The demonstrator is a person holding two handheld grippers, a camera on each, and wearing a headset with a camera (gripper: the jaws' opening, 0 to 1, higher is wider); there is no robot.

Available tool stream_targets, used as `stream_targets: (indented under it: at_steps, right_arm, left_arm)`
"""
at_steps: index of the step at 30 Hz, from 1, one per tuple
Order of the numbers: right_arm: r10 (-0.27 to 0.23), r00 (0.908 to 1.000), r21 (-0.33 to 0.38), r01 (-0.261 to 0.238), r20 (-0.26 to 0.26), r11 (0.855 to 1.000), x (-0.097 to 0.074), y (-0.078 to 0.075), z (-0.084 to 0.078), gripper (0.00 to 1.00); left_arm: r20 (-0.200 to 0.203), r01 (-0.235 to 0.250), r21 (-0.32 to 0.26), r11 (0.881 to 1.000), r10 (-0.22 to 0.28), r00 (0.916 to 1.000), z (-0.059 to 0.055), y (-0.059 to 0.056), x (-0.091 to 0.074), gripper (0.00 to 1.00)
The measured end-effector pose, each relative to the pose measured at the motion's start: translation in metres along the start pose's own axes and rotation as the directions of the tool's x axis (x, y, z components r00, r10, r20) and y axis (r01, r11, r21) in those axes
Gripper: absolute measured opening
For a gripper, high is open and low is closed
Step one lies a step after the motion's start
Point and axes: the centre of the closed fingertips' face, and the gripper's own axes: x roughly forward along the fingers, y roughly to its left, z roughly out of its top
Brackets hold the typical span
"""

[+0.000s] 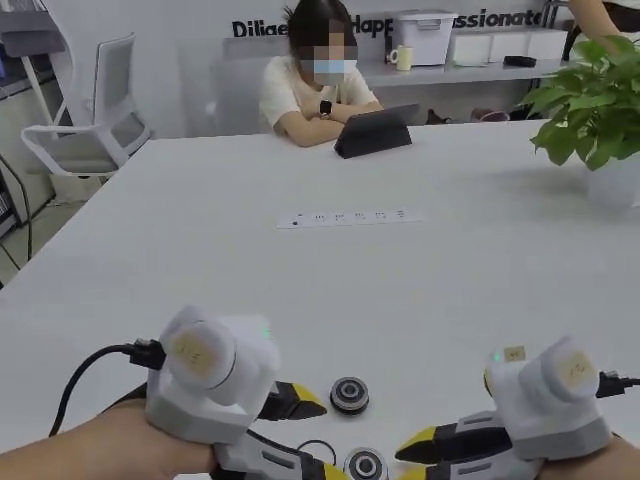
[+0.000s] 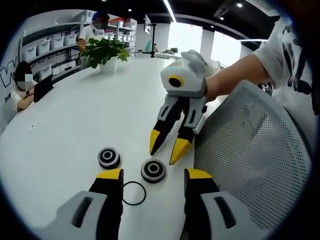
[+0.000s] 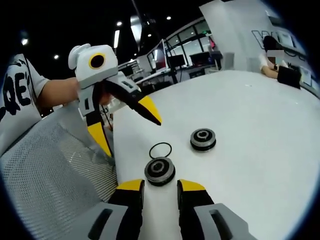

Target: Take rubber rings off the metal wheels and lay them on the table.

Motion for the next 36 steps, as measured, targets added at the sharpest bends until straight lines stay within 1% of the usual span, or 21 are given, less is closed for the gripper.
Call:
stream_targets:
  at_steps: [4, 7, 12, 19, 30, 36]
  right_arm:
    - [-0.001, 1.0000, -0.009, 0.001, -0.008, 1.000, 0.004, 0.000, -0.003, 0.24]
    - [-0.007, 0.9999, -0.017, 0.007, -0.008, 1.000, 0.005, -0.001, -0.004, 0.23]
    - [-0.010, 0.9999, -0.043, 0.010, -0.005, 0.999, 0.006, 0.000, -0.004, 0.20]
    - [-0.013, 0.9999, -0.047, 0.013, 0.004, 0.999, 0.008, -0.001, -0.005, 0.17]
    - [-0.022, 0.9997, -0.055, 0.023, 0.013, 0.998, 0.007, -0.002, -0.006, 0.14]
    - [-0.023, 0.9996, -0.047, 0.024, 0.018, 0.999, 0.006, -0.002, -0.006, 0.14]
  left_arm:
    - [-0.011, 0.003, -0.004, 1.000, -0.003, 0.9999, -0.004, 0.003, 0.005, 0.43]
    - [-0.012, 0.001, -0.014, 1.000, -0.002, 0.9999, -0.006, 0.005, 0.007, 0.40]
    - [-0.018, 0.007, -0.016, 1.000, -0.007, 0.9998, -0.008, 0.003, 0.012, 0.37]
    - [-0.034, 0.017, -0.016, 1.000, -0.018, 0.9992, -0.013, 0.000, 0.021, 0.34]
    - [-0.042, 0.020, -0.024, 1.000, -0.021, 0.9989, -0.014, -0.001, 0.030, 0.25]
    - [-0.049, 0.027, -0.014, 1.000, -0.027, 0.9984, -0.015, -0.004, 0.036, 0.20]
